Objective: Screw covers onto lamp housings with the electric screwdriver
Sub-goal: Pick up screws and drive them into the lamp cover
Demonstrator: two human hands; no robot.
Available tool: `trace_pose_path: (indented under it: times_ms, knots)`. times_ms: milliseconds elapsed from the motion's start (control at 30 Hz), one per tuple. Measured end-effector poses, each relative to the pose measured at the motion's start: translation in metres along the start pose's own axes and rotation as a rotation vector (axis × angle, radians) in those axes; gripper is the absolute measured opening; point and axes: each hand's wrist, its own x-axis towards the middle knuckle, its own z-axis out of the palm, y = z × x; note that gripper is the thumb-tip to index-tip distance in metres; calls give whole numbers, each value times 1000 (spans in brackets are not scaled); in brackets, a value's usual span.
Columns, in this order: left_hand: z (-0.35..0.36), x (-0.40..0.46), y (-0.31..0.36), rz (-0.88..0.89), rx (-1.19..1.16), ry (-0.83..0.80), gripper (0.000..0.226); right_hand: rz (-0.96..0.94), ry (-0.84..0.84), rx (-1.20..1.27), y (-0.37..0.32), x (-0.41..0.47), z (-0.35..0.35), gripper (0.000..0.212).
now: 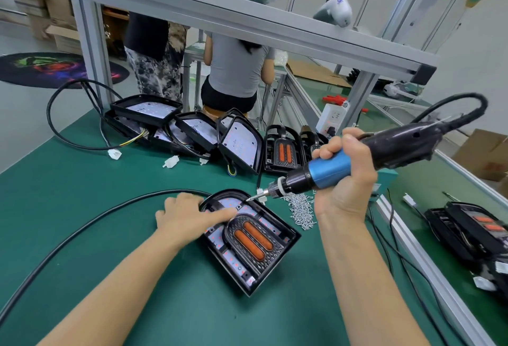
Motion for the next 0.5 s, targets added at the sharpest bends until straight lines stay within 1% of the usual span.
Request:
trace_pose_path:
  times_ms: [33, 100, 167, 267, 333, 433, 500]
  knots:
    - [1, 2, 4, 9, 49, 8, 66, 0, -2, -13, 3, 1, 0, 15]
    - [5, 8, 8, -7, 14, 23, 56, -4, 5, -48, 10, 2, -2, 18]
    - [7, 11, 6, -30, -154, 20, 61, -20, 18, -98, 16, 3, -4, 18]
    - [6, 10, 4, 8, -432, -45, 67, -37, 21, -132, 25, 6, -4, 15]
    - [5, 10, 5, 27, -514, -60, 66, -36, 19, -147, 29, 8, -4, 18]
    - [9, 9, 6, 43, -616, -50, 50, -33, -2, -174, 32, 10, -5, 17]
    - [12, 9, 7, 50, -651, -44, 47, -38, -8, -175, 33, 11, -7, 19]
